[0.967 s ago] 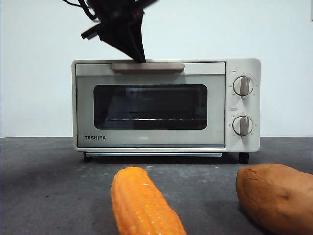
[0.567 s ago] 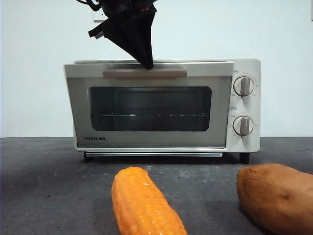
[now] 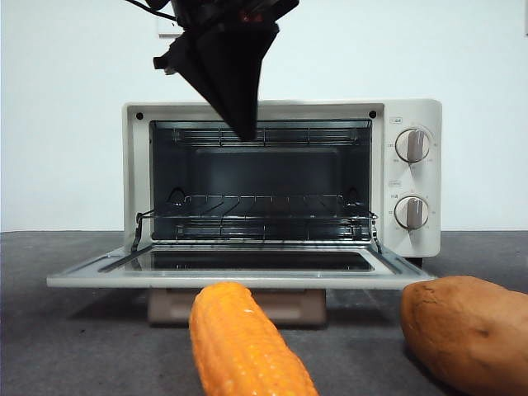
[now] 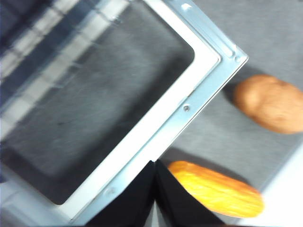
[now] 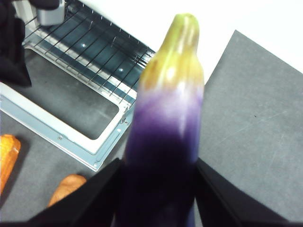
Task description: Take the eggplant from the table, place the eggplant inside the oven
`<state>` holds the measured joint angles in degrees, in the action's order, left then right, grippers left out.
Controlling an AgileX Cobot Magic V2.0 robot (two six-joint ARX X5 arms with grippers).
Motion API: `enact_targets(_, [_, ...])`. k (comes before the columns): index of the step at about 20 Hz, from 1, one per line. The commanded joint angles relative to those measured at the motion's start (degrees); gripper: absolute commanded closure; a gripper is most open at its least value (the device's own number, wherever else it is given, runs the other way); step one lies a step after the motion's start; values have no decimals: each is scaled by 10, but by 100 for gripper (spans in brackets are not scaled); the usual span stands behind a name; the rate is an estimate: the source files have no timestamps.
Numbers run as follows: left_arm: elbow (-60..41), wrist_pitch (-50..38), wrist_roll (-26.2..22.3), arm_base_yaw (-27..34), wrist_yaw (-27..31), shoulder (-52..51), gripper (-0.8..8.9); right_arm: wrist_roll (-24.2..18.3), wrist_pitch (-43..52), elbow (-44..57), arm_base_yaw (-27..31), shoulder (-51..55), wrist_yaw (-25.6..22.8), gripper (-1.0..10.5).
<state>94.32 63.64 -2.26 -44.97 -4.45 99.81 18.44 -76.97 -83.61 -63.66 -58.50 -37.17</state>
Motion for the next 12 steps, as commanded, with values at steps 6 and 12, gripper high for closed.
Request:
enact_targets(6, [-78,-56,10,70,13,-68,807,-131,60,-6,-7,-76,63,782])
enact_targets(12, [-279,-219,59,146,13,-257,807,-290,189,-6,16,-200,63,782])
